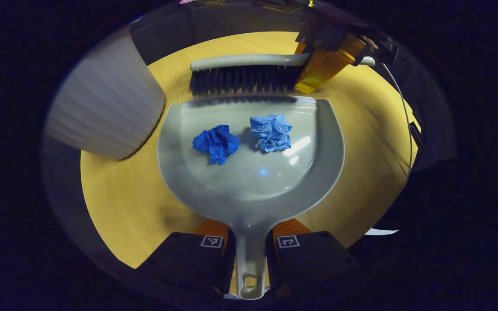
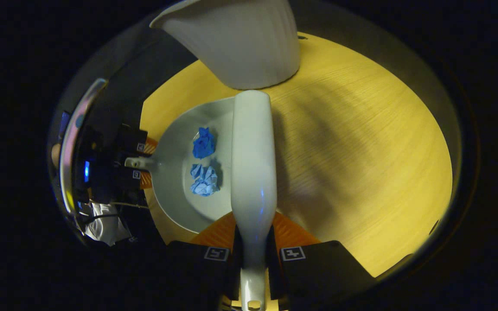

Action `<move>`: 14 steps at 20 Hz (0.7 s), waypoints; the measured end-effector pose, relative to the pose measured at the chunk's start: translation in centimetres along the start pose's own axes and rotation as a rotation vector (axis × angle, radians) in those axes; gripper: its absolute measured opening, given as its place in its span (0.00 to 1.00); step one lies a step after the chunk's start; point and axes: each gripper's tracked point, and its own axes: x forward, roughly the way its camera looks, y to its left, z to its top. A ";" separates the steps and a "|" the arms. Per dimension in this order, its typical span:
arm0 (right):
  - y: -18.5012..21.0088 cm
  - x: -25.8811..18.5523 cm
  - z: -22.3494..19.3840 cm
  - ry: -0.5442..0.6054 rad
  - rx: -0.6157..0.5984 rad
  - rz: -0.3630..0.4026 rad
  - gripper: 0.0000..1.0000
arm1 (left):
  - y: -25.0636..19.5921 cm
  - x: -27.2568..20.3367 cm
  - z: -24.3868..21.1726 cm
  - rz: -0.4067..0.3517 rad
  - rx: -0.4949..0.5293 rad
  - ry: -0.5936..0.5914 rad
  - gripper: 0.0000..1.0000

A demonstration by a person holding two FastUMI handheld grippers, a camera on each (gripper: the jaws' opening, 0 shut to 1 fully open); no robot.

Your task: Pick up the small broom and dustpan from the desktop, sweep the trash into the dustpan with the broom, and then empty the trash into the garbage bin.

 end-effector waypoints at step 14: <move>-6.7 -4.2 -0.4 -0.391 0.256 -0.129 0.29 | -1.3 -6.5 4.2 0.124 -0.378 -0.159 0.29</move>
